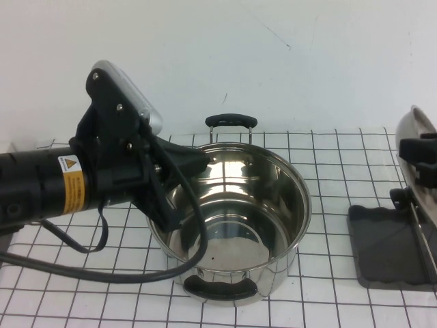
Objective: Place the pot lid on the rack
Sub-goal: Place the pot lid on the pot rack
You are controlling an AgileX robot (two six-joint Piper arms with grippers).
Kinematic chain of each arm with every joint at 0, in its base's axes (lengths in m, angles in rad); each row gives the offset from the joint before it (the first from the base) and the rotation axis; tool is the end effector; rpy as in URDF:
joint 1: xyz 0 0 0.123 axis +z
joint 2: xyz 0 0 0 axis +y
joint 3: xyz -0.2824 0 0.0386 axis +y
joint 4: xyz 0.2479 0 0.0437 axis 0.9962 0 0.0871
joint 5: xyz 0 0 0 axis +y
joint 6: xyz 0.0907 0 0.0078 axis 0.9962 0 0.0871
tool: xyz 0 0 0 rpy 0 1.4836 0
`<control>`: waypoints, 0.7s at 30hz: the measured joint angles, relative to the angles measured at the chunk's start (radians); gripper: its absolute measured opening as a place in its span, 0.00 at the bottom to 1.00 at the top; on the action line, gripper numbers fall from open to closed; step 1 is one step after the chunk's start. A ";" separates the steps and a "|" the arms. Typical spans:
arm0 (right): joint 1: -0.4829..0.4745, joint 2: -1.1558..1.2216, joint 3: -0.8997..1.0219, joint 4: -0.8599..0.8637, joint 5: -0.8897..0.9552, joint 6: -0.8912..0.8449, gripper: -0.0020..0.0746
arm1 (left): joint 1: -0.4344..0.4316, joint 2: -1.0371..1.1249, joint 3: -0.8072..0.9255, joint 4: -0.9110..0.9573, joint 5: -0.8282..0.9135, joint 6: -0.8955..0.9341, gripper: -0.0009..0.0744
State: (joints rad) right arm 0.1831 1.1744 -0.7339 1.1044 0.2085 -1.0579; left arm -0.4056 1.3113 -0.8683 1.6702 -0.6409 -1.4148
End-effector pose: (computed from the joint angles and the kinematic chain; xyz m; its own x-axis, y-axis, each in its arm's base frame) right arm 0.2428 0.0622 0.2934 -0.4387 -0.0436 -0.8976 -0.3265 0.9383 0.1140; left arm 0.2306 -0.1578 0.3086 -0.1431 0.3030 -0.9422 0.8882 0.4593 0.0128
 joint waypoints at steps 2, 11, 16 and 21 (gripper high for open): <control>0.000 0.000 0.000 0.000 -0.002 0.000 0.38 | 0.000 0.000 0.000 0.018 0.000 0.000 0.01; 0.000 -0.067 0.000 0.000 0.051 0.000 0.39 | 0.000 -0.001 0.000 0.084 0.024 -0.063 0.01; 0.000 -0.154 0.000 -0.013 0.067 -0.002 0.39 | 0.000 -0.001 0.000 0.088 0.052 -0.089 0.01; 0.000 -0.243 0.000 -0.014 0.080 -0.002 0.39 | 0.000 -0.001 0.000 0.091 0.055 -0.106 0.01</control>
State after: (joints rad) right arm 0.1831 0.9317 -0.7339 1.0903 0.2890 -1.0601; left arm -0.4056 1.3106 -0.8683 1.7610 -0.5861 -1.5208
